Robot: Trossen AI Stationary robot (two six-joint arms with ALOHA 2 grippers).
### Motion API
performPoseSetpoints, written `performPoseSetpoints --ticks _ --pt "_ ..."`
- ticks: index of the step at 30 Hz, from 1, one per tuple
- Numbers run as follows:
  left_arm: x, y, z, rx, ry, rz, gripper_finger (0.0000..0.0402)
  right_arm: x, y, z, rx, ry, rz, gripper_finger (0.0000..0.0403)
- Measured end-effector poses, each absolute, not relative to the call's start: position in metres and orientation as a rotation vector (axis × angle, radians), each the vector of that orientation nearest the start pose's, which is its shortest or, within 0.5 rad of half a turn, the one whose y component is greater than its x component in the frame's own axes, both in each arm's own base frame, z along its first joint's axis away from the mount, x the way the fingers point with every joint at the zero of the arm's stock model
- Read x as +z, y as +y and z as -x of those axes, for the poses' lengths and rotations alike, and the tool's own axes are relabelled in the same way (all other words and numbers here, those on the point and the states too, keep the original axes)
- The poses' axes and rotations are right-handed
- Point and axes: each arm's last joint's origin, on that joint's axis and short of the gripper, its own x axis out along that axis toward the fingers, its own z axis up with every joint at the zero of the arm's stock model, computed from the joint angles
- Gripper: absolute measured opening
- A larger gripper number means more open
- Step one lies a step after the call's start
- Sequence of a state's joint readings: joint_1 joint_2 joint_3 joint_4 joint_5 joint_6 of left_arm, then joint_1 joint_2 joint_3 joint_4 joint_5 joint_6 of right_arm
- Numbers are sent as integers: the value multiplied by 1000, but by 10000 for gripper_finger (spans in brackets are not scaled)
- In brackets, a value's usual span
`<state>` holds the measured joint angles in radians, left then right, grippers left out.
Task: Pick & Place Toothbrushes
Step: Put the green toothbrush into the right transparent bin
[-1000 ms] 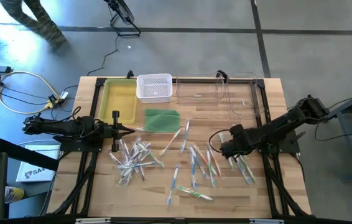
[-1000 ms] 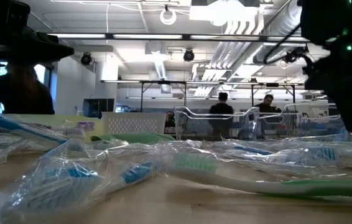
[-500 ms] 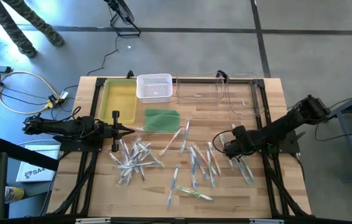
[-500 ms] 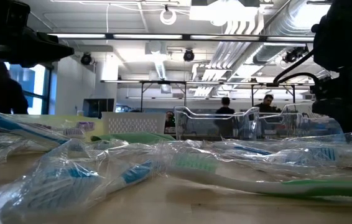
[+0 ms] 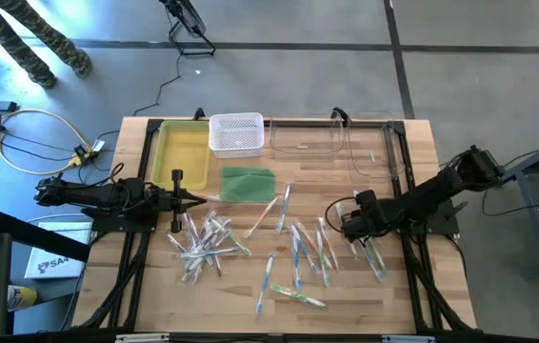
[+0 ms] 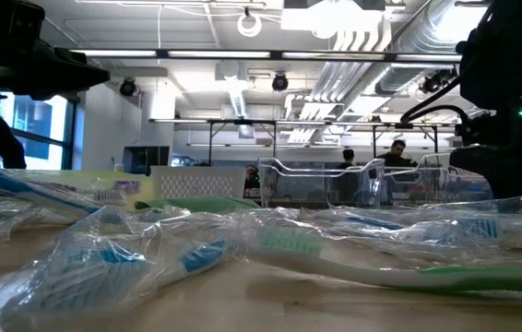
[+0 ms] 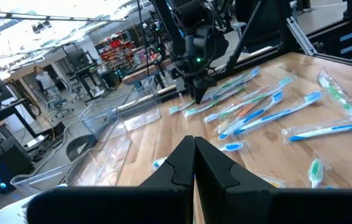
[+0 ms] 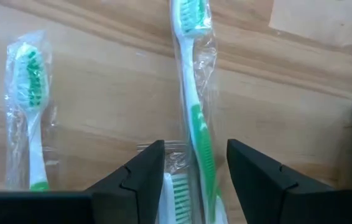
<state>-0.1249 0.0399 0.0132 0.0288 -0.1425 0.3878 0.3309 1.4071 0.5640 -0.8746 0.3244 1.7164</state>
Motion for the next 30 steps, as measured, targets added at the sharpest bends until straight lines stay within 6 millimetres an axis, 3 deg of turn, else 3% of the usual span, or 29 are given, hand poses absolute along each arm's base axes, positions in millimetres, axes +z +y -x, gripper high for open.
performPoseSetpoints --ticks 7,18,30 --pt "168 -8 -99 18 1 -387 3 127 52 -167 -1178 1188 -853 169" --pt "168 -8 -99 18 1 -387 3 140 53 -167 -1058 1151 -936 169" --pt "168 -8 -99 18 1 -387 3 152 42 -153 -1140 1134 -918 169"
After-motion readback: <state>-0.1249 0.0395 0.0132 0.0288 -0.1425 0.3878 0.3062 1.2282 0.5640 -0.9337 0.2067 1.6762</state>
